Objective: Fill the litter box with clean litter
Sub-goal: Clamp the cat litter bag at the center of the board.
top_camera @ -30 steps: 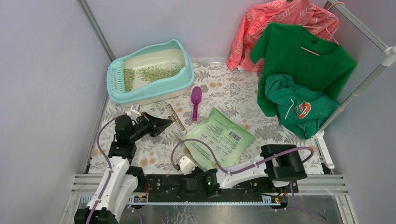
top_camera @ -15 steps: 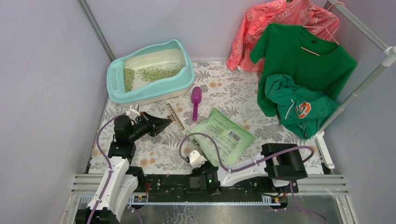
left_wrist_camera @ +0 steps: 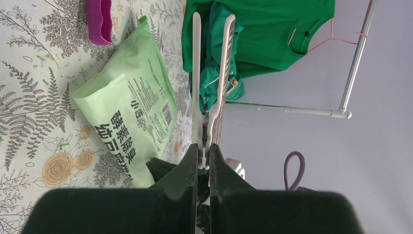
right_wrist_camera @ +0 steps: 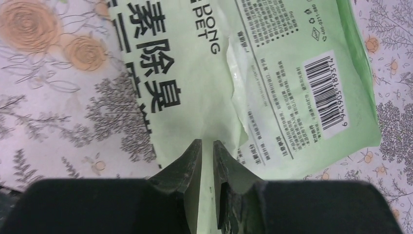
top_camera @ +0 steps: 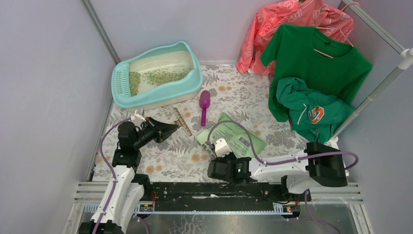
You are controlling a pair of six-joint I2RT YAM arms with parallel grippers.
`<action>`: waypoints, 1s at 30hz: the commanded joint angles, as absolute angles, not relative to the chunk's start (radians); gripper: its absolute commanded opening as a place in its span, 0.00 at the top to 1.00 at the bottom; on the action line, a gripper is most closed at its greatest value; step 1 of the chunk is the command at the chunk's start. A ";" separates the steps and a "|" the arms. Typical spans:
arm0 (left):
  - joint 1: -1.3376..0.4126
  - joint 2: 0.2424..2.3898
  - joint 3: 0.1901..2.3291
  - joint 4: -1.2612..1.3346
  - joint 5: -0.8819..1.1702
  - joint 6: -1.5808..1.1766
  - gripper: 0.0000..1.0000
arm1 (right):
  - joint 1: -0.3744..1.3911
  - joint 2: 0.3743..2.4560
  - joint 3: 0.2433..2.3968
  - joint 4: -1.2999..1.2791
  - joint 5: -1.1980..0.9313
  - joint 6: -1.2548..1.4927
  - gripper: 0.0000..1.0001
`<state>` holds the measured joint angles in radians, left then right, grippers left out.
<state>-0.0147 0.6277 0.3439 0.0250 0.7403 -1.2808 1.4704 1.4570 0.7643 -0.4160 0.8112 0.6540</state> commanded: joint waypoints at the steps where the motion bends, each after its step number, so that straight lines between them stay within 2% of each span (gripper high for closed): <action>1: -0.007 0.604 0.357 0.014 0.763 -1.257 1.00 | 1.398 1.412 0.712 -0.325 0.766 0.584 0.78; 11: -0.012 0.485 0.309 -0.219 0.721 -1.231 1.00 | 1.287 1.411 0.586 -0.109 0.589 0.525 0.78; 17: -0.051 0.420 0.253 -0.340 0.661 -1.220 1.00 | 1.267 1.433 0.594 -0.071 0.543 0.495 0.78; 25: -0.301 0.406 0.191 -0.322 0.479 -1.320 1.00 | 1.207 1.412 0.574 -0.030 0.458 0.477 0.79; 30: -0.513 0.494 0.143 -0.201 0.337 -1.413 0.94 | 1.183 1.414 0.565 -0.014 0.418 0.467 0.79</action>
